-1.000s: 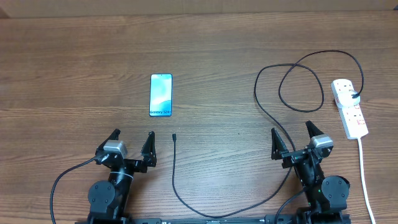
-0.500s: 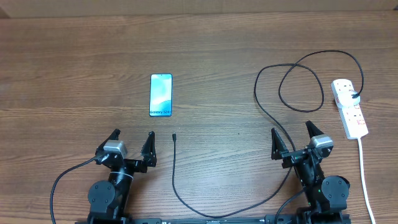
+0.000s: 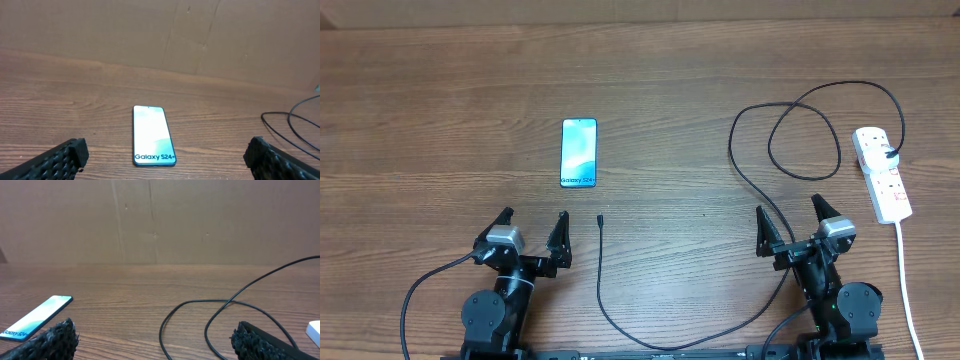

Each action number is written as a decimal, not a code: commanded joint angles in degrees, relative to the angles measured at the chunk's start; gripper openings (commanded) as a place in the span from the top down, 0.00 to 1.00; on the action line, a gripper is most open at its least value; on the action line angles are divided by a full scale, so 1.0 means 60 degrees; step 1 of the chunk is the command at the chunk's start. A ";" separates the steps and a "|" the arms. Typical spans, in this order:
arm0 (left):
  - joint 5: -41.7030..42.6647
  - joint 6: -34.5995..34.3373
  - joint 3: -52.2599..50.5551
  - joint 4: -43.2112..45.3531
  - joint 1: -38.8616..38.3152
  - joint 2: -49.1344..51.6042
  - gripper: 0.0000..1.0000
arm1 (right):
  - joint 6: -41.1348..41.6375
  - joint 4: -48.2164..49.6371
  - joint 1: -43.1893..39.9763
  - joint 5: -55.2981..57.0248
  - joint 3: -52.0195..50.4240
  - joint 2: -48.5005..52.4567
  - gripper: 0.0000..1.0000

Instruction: Plug charger to phone and switch on socket

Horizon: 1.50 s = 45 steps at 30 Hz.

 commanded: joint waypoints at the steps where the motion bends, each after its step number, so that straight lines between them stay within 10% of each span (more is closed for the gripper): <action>1: -0.0018 0.0255 -0.0040 -0.0015 0.0022 -0.0051 0.00 | -0.0040 0.0018 0.0036 0.0066 -0.0091 0.0015 0.00; 45: 0.1825 -0.0871 0.1362 -0.0106 0.0022 -0.0051 0.00 | -0.0040 0.0018 0.0036 0.0069 -0.0091 0.0015 0.00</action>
